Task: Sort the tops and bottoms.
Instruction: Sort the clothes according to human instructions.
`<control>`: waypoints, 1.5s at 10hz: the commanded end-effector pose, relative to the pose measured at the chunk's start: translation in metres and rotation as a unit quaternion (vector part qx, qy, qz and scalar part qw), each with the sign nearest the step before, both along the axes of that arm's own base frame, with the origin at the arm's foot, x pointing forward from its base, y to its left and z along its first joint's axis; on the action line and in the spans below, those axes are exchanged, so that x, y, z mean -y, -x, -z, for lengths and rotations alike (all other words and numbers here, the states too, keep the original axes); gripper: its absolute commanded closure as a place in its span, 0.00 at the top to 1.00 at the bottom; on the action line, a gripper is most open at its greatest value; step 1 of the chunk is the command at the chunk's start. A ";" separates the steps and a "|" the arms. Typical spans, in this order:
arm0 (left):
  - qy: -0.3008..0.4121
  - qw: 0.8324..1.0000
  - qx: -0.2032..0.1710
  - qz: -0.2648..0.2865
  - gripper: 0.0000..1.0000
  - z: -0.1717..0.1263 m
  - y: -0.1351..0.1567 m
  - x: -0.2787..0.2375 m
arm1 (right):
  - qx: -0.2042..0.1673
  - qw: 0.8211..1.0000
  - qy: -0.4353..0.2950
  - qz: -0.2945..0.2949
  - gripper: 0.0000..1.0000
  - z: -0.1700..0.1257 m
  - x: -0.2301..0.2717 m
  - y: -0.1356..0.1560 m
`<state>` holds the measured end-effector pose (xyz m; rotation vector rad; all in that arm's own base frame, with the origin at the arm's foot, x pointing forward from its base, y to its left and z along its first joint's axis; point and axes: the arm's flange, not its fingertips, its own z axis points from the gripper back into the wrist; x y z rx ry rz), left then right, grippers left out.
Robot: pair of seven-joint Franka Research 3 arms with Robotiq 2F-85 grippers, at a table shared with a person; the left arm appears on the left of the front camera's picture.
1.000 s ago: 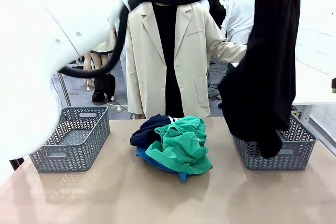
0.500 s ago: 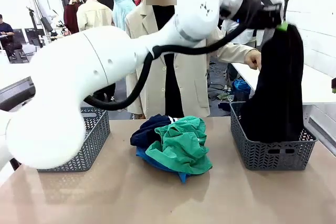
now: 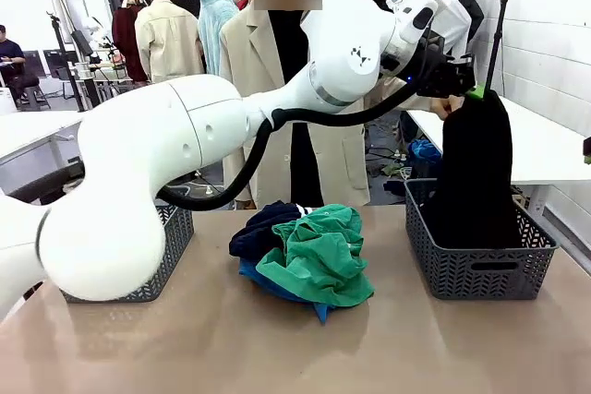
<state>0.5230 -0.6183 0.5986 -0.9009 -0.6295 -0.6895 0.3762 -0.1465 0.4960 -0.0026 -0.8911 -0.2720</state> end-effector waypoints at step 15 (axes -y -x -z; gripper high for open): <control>-0.168 0.983 -0.004 0.079 0.79 -0.044 0.025 -0.043 | -0.002 1.000 -0.006 0.001 1.00 0.001 0.000 0.000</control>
